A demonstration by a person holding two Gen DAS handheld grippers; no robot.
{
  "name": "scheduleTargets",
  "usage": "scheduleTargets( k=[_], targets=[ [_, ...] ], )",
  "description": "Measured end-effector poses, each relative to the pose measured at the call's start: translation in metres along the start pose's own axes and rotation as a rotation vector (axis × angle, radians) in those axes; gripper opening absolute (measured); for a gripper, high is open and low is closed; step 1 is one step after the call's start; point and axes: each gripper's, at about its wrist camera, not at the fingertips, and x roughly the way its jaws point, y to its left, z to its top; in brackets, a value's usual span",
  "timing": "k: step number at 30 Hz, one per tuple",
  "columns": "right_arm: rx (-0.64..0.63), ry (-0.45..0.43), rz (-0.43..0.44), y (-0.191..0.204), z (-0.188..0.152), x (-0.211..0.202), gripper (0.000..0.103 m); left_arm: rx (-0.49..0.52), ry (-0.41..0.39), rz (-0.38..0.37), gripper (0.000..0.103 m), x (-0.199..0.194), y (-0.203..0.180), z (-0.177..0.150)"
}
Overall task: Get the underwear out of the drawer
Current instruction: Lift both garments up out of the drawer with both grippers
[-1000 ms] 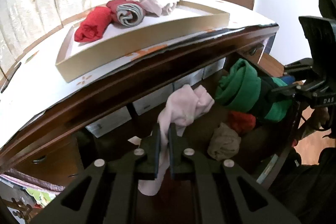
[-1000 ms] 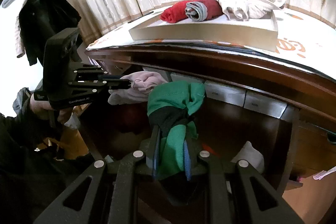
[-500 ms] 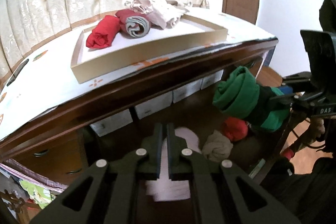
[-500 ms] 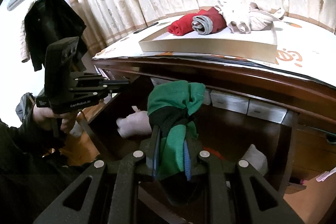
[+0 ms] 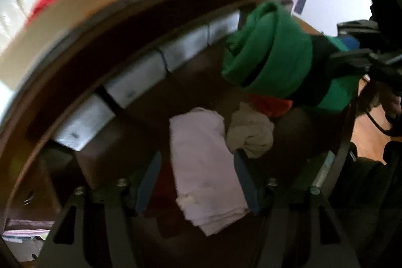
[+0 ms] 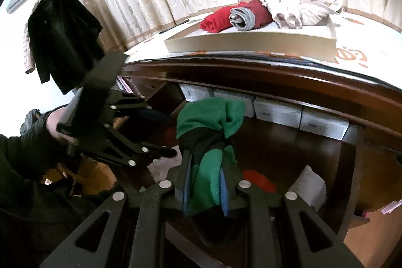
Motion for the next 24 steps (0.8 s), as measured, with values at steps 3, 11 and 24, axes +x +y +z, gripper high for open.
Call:
scheduleTargets(
  k=[3, 11, 24],
  targets=[
    [0.010, -0.003, 0.005, -0.003, 0.000, 0.001, 0.021, 0.003, 0.106, 0.003, 0.061, 0.026, 0.001, 0.003],
    [0.032, -0.013, 0.022, -0.006, -0.003, 0.004, 0.021, 0.038, 0.220, -0.056, 0.061, 0.051, -0.003, 0.010],
    [0.041, -0.056, 0.011, -0.005, -0.001, -0.007, 0.021, 0.050, -0.029, 0.003, 0.010, -0.015, -0.021, -0.012]
  ],
)
